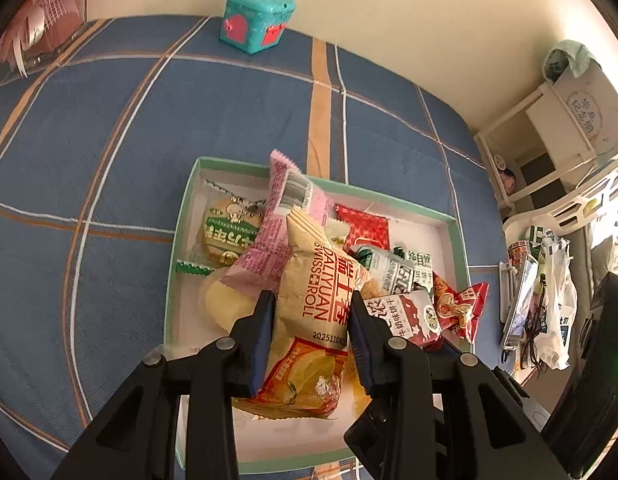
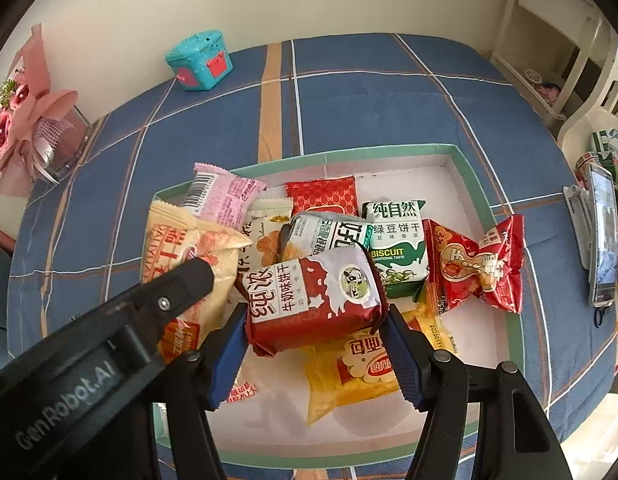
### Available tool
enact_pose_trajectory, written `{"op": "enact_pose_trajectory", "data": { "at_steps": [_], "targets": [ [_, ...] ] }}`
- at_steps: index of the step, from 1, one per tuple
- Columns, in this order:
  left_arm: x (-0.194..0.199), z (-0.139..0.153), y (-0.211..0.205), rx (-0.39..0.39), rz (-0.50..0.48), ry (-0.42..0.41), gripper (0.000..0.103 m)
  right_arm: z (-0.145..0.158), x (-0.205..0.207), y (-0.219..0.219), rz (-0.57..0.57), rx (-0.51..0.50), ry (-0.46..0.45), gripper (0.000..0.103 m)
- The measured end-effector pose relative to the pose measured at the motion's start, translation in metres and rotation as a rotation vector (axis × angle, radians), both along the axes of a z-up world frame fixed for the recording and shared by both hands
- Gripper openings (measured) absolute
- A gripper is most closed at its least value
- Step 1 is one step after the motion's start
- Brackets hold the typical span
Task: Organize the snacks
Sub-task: 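Carry both packets over the white tray with both tools, then open both tools to release the packets into the tray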
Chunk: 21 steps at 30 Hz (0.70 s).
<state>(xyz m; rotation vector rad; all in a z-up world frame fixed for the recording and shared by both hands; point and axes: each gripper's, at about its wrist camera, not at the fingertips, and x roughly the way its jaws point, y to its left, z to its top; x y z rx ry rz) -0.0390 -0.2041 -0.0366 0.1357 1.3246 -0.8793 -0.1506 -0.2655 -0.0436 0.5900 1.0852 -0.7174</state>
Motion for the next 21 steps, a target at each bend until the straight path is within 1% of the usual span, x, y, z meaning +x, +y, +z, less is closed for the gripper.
{"op": "enact_pose_trajectory", "data": {
  "at_steps": [8,9,10,14,17,21],
  "targets": [
    [0.002,-0.002,0.002,-0.006,0.002,0.031,0.037,-0.004,0.001,-0.001,0.006,0.005,0.01,0.068],
    [0.002,-0.001,0.002,-0.004,0.0,0.029,0.039,-0.004,0.001,-0.001,0.006,0.008,0.007,0.068],
    [0.003,0.0,0.002,-0.003,0.0,0.027,0.043,-0.004,0.001,-0.001,0.006,0.008,0.008,0.068],
    [0.004,0.003,0.003,-0.003,0.0,0.024,0.045,-0.004,0.002,-0.001,0.009,0.006,0.009,0.068],
    [0.005,0.009,0.005,-0.012,0.004,0.022,0.051,-0.002,0.001,-0.001,0.008,0.009,0.001,0.069],
    [0.007,0.018,0.011,-0.015,0.008,0.003,0.051,0.001,0.0,-0.001,0.009,0.008,-0.012,0.07]
  ]
}}
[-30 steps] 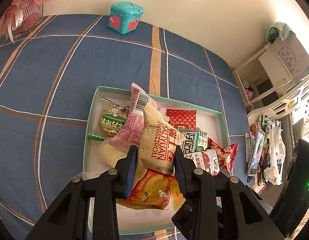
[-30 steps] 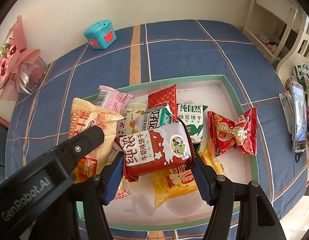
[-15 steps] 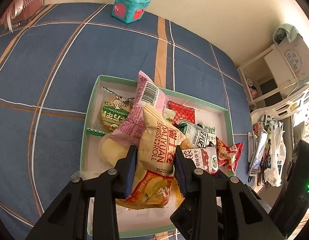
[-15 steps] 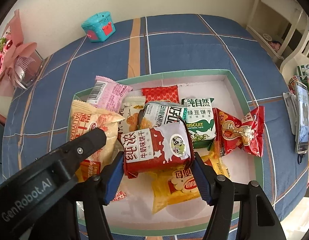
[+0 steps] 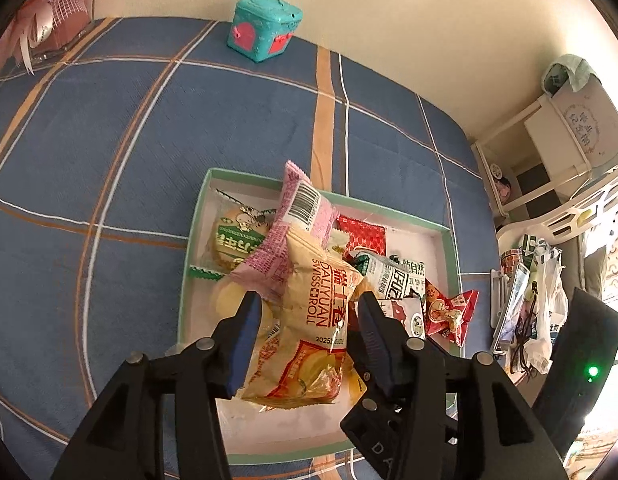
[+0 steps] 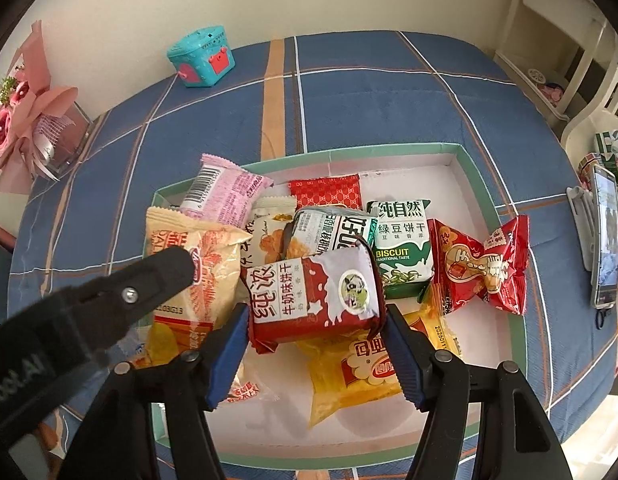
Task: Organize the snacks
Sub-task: 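Open both tools to release the packets into the tray, then withdraw both open tools away from the tray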
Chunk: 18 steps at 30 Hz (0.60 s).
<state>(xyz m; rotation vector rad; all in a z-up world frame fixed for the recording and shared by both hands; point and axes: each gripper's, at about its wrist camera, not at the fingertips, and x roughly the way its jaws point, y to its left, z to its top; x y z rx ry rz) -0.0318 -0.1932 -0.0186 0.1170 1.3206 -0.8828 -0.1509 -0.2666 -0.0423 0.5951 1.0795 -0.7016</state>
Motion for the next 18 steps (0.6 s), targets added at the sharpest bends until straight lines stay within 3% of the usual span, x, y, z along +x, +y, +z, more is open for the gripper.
{"op": "enact_pose_trajectory", "data": {
  "at_steps": [10,18],
  "targets": [
    [0.007,0.025,0.016,0.038,0.033,-0.138,0.059,0.018,-0.005,-0.002,-0.023,-0.04,-0.065,0.077],
    [0.018,0.025,0.027,0.16,0.073,-0.288,0.063,0.028,-0.007,-0.005,-0.043,-0.062,-0.11,0.078]
  ]
}}
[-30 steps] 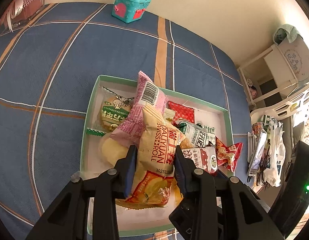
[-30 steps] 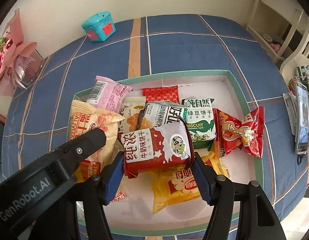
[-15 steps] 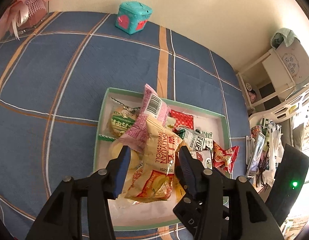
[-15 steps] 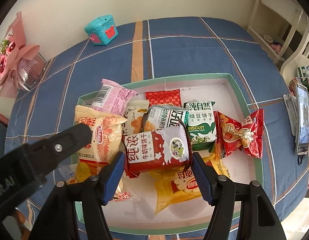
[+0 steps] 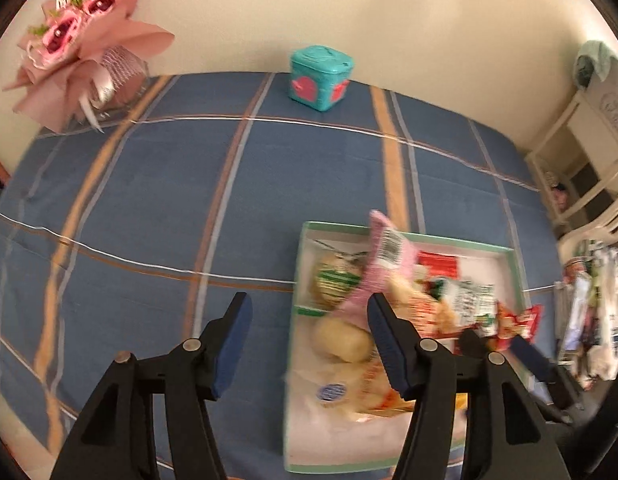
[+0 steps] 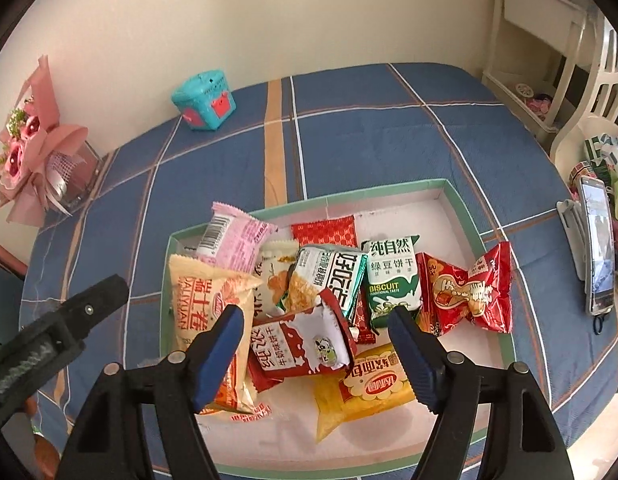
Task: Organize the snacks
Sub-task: 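Withdraw both open tools away from the tray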
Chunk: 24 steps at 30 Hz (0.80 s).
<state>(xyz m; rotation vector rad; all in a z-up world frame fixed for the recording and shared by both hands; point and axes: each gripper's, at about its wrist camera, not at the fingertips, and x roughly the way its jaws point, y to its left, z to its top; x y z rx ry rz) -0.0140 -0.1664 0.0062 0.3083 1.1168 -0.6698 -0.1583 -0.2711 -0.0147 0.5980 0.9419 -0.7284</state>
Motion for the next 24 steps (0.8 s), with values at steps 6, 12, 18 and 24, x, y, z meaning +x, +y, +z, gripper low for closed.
{"op": "enact_pose_trajectory", "data": {
  "at_steps": [6,12,18,24],
  "targets": [
    [0.007,-0.008,0.005,0.082,0.033,-0.07,0.081,0.0,0.004,0.0,0.011,-0.012,-0.015,0.082],
    [0.011,-0.01,0.006,0.111,0.053,-0.133,0.084,0.0,0.008,0.003,0.027,-0.034,-0.028,0.098],
    [0.015,-0.017,0.003,0.168,0.064,-0.17,0.084,-0.002,0.012,0.005,0.046,-0.063,-0.024,0.103],
    [0.013,-0.018,0.01,0.149,0.089,-0.155,0.084,-0.003,0.013,0.011,0.063,-0.059,-0.024,0.103]
  ]
}}
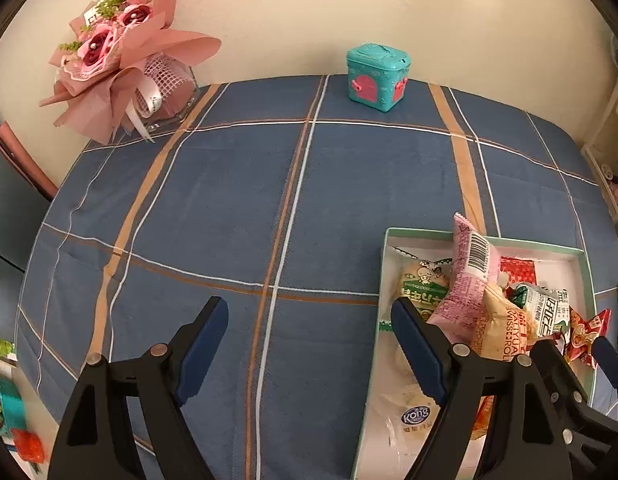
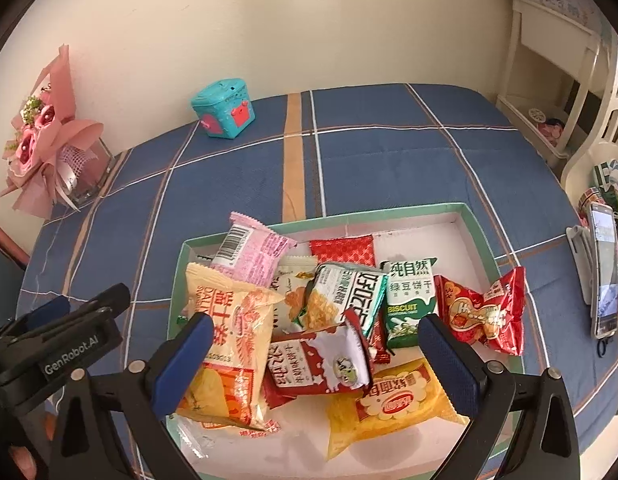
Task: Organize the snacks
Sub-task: 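Withdraw both open tools away from the tray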
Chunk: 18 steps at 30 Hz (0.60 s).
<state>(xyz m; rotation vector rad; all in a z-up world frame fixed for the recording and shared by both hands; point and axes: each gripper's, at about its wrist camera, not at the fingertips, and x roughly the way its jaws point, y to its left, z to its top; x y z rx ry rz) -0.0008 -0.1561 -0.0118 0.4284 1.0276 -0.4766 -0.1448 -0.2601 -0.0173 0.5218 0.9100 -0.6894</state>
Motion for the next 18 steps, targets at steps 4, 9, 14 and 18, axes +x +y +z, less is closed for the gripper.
{"op": "enact_pose_trajectory", "data": {
  "at_steps": [4,9,14,18],
  "targets": [
    [-0.003,0.002,0.004,0.045,0.02,-0.045,0.084,0.001,-0.002,0.005,-0.001,0.006,-0.002,0.103],
    [-0.006,0.005,0.018,0.048,0.027,-0.038,0.084,0.005,-0.006,0.011,-0.014,0.019,-0.023,0.103],
    [-0.015,0.012,0.034,0.071,0.038,-0.058,0.084,0.011,-0.01,0.022,-0.001,0.008,-0.032,0.103],
    [-0.025,0.019,0.045,0.074,0.033,-0.086,0.084,0.015,-0.015,0.033,0.008,-0.005,-0.03,0.103]
  ]
}}
